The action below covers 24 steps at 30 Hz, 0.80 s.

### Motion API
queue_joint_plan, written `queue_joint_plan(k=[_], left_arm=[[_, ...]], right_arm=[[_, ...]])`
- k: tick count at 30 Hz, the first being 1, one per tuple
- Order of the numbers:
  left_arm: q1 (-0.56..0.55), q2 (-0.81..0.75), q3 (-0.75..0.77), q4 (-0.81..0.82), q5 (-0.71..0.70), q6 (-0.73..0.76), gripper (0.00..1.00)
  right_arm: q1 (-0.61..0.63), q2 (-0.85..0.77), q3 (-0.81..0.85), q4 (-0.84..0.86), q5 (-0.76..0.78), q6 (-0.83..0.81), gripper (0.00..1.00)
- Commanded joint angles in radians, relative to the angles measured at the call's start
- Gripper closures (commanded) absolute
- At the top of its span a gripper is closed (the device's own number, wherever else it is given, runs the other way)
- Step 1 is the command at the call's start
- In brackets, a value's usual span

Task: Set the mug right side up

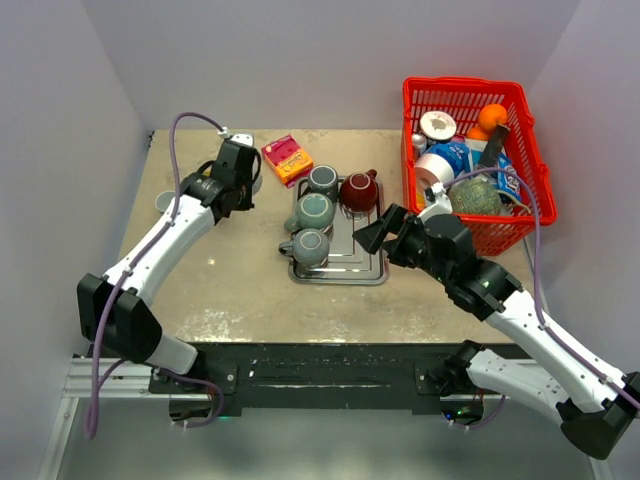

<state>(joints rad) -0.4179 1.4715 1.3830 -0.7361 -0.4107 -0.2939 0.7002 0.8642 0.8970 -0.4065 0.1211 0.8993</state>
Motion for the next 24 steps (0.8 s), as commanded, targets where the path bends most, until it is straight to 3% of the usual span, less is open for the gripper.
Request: queue_joint_plan(k=[1,24], left_arm=[[0.045,0.067,0.111,0.066,0.111,0.091,1.00],[0.172,0.441,0.304,0.044,0.239,0.142,1.00]], right_arm=[[0.001,-0.014,-0.003,0.006,0.020,-0.008,0.01],[0.001,-0.027,-0.038,0.005,-0.035,-0.057,0.01]])
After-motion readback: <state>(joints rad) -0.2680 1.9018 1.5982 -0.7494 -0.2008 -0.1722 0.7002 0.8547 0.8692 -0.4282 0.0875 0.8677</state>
